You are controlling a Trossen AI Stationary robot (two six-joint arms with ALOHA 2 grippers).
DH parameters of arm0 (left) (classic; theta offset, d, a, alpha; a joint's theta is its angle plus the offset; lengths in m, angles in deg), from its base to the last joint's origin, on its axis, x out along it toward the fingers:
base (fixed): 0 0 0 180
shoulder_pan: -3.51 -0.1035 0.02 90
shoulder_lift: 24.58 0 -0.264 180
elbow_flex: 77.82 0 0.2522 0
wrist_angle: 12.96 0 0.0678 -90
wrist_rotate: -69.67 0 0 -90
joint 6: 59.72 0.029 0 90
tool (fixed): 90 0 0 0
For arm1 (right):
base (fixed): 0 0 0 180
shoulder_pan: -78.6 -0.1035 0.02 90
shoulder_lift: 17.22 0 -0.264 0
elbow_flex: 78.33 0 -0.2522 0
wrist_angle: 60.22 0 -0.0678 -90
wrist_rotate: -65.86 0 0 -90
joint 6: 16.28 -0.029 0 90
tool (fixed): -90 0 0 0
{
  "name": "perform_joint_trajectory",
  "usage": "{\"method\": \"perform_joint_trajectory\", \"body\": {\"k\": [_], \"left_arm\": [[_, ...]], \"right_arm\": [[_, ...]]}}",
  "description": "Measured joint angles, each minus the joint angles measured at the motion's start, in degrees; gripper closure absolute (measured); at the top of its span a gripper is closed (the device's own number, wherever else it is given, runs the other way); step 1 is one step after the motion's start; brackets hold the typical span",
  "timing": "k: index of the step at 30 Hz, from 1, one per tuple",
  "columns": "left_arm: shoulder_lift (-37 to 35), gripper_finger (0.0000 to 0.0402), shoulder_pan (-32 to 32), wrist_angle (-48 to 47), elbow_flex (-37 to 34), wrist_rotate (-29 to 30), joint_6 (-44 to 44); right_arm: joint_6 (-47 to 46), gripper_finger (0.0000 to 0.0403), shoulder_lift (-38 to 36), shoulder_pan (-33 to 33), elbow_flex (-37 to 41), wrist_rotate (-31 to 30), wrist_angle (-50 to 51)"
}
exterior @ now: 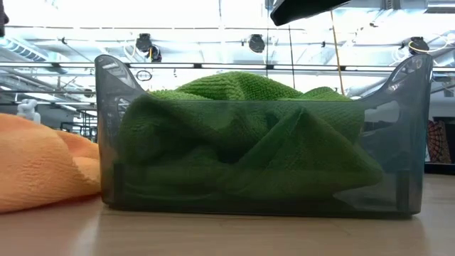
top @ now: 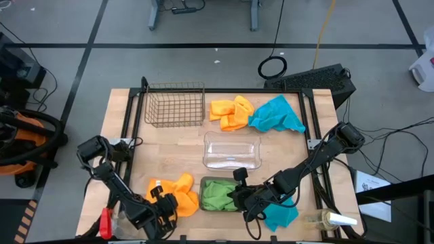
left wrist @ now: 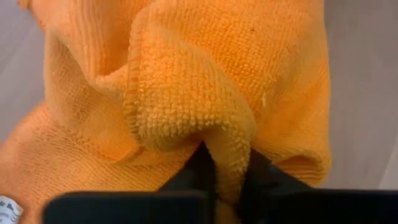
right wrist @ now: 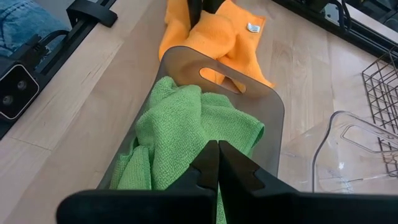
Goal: Sort microfiber towel by color & place in baskets
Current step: Put the bottom yellow towel into the black wire basket
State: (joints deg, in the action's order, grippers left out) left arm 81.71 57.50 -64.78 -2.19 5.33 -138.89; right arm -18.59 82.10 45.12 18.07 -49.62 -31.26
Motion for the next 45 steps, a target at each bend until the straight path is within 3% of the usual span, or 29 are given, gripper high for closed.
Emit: {"method": "perform_joint_trajectory", "body": {"k": [2,11,23,30,45], "left_arm": [[-0.01,0.0385,-0.17,-0.66,0.0,-0.67,-0.03],[-4.61,0.0384,-0.8,-6.45,0.0,-2.95,-1.0],[-22.0,0.0387,-1.57,-23.28,2.17,13.43,-0.89],[-30.55,0.0387,-5.69,-23.63,4.18,22.51,13.42],[-37.83,0.0388,-27.38,-21.17,12.15,27.27,53.7]], "right_arm": [[-0.02,0.0403,0.0,0.01,0.0,0.01,0.0],[-0.02,0.0403,0.02,0.01,0.0,0.02,-0.04],[-0.04,0.0403,0.02,0.01,0.0,0.02,-0.13],[-0.04,0.0403,0.02,-0.01,0.0,0.0,-0.42],[0.0,0.0403,0.04,-0.01,0.0,0.0,-0.33]]}}
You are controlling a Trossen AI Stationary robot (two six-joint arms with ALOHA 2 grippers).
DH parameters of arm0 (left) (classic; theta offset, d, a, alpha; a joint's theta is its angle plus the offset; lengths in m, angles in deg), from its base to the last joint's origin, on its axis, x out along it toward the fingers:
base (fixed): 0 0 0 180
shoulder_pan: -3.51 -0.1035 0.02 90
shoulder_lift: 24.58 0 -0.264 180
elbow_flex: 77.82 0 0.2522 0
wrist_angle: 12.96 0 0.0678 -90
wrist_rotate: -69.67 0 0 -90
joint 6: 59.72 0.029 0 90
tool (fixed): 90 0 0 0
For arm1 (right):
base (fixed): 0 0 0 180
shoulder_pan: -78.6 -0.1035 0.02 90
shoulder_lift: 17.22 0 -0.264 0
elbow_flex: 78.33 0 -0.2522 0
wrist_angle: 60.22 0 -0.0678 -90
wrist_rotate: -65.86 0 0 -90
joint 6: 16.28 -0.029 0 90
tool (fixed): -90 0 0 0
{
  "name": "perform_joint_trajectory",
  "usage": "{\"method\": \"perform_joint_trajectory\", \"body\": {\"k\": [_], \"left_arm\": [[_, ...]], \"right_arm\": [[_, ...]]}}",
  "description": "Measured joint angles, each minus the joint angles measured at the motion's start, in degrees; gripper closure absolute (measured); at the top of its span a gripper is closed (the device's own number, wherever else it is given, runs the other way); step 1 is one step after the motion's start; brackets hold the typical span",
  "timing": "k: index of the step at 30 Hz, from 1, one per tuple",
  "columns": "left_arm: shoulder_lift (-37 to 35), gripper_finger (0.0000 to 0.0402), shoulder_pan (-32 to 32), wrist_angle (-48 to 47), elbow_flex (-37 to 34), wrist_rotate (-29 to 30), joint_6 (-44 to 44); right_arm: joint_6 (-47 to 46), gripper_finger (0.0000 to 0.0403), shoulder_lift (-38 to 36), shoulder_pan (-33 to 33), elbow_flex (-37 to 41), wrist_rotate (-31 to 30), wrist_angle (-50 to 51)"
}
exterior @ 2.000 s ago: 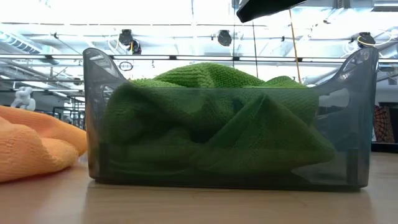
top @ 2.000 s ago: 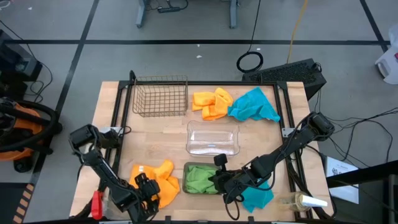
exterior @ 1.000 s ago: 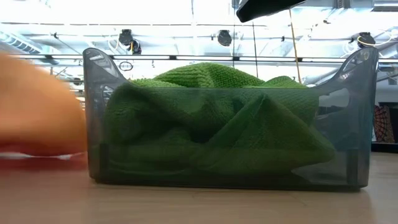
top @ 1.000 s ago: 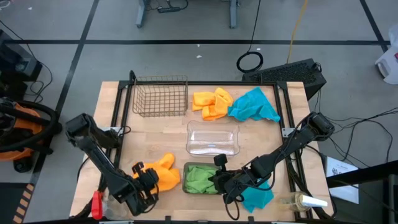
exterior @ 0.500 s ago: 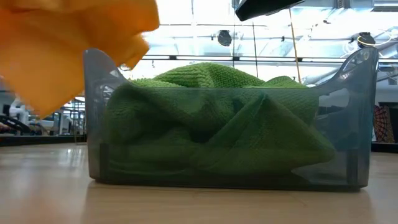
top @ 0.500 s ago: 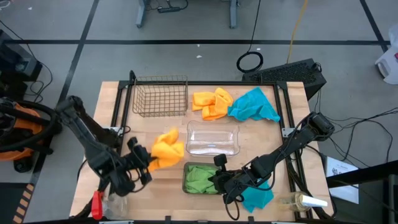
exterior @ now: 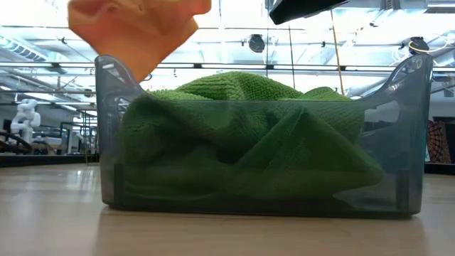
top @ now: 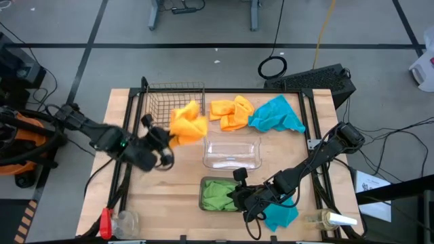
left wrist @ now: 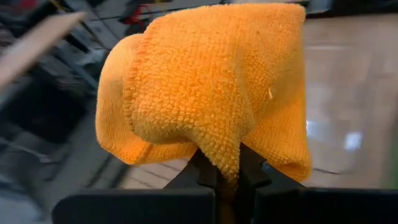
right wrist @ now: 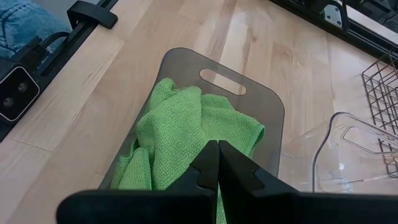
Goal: Sort microfiber towel by color & place in baskets
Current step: Put the bottom yellow towel into the black wire basket
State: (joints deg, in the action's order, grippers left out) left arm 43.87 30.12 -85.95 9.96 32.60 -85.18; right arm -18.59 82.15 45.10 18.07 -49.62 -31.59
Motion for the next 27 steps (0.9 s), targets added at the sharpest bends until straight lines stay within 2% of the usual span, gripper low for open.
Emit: {"method": "perform_joint_trajectory", "body": {"k": [5,11,18,23,27], "left_arm": [[-1.07,0.0388,-11.31,6.28,0.34,-1.44,14.61],[-1.08,0.0388,-25.66,13.6,0.35,-13.51,28.72],[0.9,0.0388,-39.42,12.67,0.33,-26.38,33.47],[4.22,0.0388,-45.01,12.01,0.33,-28.38,37.47],[7.52,0.0389,-48.37,11.21,0.33,-30.83,40.57]], "right_arm": [[0.07,0.0403,0.0,0.01,0.0,0.0,0.14],[1.59,0.0403,0.0,0.0,0.0,-0.45,1.13],[5.58,0.0403,-0.01,0.0,0.0,-10.36,3.39],[6.27,0.0403,-0.38,0.11,-0.02,-19.36,6.47],[6.26,0.0403,-0.55,0.15,-0.02,-23.04,8.5]]}}
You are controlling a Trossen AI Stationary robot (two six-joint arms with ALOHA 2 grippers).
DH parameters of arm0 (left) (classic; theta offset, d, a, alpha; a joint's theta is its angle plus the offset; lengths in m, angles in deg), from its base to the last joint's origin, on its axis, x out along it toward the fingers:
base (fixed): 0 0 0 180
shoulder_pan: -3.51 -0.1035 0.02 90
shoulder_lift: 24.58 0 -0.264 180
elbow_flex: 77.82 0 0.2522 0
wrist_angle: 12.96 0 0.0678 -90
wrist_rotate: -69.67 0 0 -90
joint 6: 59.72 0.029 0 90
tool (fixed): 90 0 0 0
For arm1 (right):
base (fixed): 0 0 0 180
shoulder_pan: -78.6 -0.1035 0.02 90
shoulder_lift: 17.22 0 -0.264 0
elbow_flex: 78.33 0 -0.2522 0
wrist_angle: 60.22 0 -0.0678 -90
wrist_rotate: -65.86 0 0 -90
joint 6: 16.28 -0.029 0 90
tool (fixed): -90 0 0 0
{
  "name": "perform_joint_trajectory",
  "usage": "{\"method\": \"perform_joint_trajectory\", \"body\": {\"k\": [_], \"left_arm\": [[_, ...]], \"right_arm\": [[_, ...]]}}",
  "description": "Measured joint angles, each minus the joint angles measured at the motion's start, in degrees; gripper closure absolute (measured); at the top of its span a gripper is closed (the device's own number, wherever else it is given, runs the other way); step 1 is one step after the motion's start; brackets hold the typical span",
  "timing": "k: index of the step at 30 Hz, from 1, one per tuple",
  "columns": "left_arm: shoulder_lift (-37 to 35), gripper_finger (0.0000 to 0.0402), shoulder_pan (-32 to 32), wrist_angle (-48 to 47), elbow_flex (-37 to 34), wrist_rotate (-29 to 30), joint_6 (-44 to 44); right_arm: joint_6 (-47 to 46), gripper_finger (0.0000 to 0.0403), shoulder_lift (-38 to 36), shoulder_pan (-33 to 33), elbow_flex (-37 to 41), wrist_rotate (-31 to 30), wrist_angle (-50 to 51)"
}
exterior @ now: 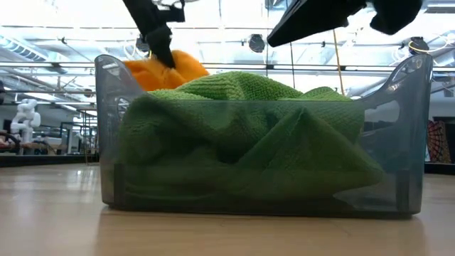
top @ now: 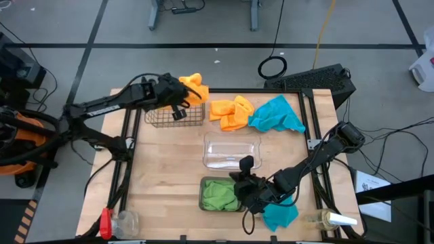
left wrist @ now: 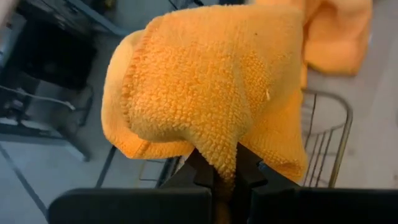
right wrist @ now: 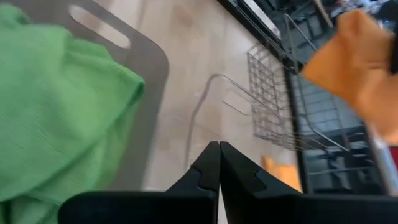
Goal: Sort microfiber towel by color & place in baskets
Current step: Put the bottom yellow towel into the black wire basket
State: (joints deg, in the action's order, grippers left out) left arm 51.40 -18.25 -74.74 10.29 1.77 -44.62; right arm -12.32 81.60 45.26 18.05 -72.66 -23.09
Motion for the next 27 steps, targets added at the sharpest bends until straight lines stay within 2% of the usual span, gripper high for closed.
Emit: {"method": "perform_joint_trajectory", "body": {"k": [10,14,20,25,27], "left_arm": [[8.97,0.0379,-6.57,-2.75,-0.02,-2.64,0.47],[12.15,0.0373,-7.92,-5.44,-0.04,-4.6,0.42],[13.67,0.0371,-9.06,-6.22,-0.09,-0.12,1.58],[13.69,0.037,-9.66,-6.06,-0.09,-4.92,2.24],[13.69,0.0369,-9.76,-6.09,-0.09,-3.13,2.43]], "right_arm": [[0.01,0.0403,-0.02,1.26,0.0,-8.78,9.8],[-1.68,0.0403,-1.04,2.27,0.0,-8.63,14.96],[-5.53,0.0403,-5.83,3.93,0.0,-8.64,20.64],[-8.25,0.0403,-10.63,5.23,0.0,-8.38,23.33],[-9.07,0.0403,-12.03,5.61,0.0,-8.23,24.01]]}}
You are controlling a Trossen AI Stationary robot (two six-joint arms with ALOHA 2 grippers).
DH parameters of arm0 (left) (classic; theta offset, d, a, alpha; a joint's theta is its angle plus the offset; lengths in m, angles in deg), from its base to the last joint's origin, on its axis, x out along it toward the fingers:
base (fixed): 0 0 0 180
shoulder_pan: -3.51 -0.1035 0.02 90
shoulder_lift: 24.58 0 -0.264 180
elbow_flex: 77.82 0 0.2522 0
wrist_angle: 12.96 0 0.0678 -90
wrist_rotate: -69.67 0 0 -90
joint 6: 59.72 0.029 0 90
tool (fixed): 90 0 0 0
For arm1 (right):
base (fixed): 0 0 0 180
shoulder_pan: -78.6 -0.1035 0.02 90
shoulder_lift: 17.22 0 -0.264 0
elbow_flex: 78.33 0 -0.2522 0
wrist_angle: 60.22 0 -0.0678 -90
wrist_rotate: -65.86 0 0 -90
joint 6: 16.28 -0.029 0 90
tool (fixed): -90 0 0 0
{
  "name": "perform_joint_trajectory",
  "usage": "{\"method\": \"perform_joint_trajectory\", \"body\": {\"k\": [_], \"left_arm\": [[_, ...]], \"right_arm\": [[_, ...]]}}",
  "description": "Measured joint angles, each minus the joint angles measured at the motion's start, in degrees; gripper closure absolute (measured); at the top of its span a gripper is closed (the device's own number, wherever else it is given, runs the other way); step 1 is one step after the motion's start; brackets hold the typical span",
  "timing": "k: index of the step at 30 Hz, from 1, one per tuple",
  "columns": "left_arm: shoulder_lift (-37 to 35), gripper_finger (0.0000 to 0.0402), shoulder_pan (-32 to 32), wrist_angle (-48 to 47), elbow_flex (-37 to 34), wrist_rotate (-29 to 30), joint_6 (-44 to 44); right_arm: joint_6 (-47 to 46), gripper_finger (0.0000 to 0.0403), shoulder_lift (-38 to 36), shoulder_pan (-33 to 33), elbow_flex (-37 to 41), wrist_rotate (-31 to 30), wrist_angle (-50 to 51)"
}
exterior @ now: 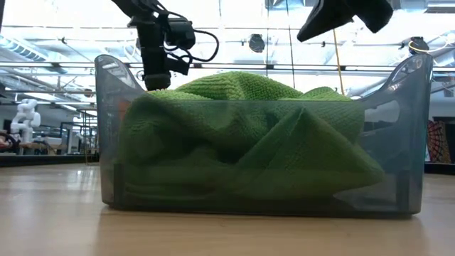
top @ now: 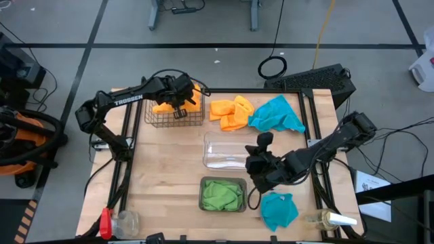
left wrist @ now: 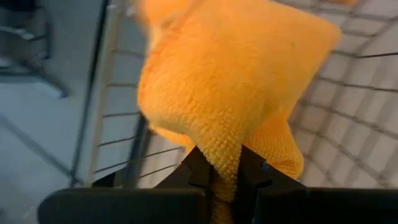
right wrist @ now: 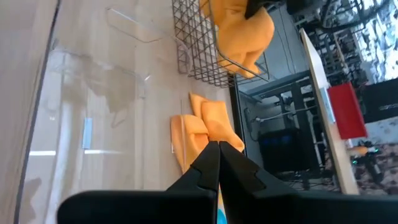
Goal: Sort microfiber towel by color & place in baskets
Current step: Put the bottom yellow towel into the black wire basket
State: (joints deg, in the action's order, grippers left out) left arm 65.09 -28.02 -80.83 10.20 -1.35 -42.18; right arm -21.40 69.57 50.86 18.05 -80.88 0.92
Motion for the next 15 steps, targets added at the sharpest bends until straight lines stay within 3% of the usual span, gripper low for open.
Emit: {"method": "perform_joint_trajectory", "body": {"k": [3,8,15], "left_arm": [[0.0,0.0369,-0.04,0.13,-0.63,1.94,-0.06],[0.0,0.0368,0.07,2.41,-3.43,-3.45,1.21],[0.04,0.0368,0.02,6.36,-7.56,-3.79,2.05]], "right_arm": [[-0.23,0.0403,-1.51,0.88,0.0,0.07,0.15],[0.02,0.0403,-1.85,3.23,0.0,0.1,0.35],[0.95,0.0403,-1.85,6.98,0.0,3.35,0.98]]}}
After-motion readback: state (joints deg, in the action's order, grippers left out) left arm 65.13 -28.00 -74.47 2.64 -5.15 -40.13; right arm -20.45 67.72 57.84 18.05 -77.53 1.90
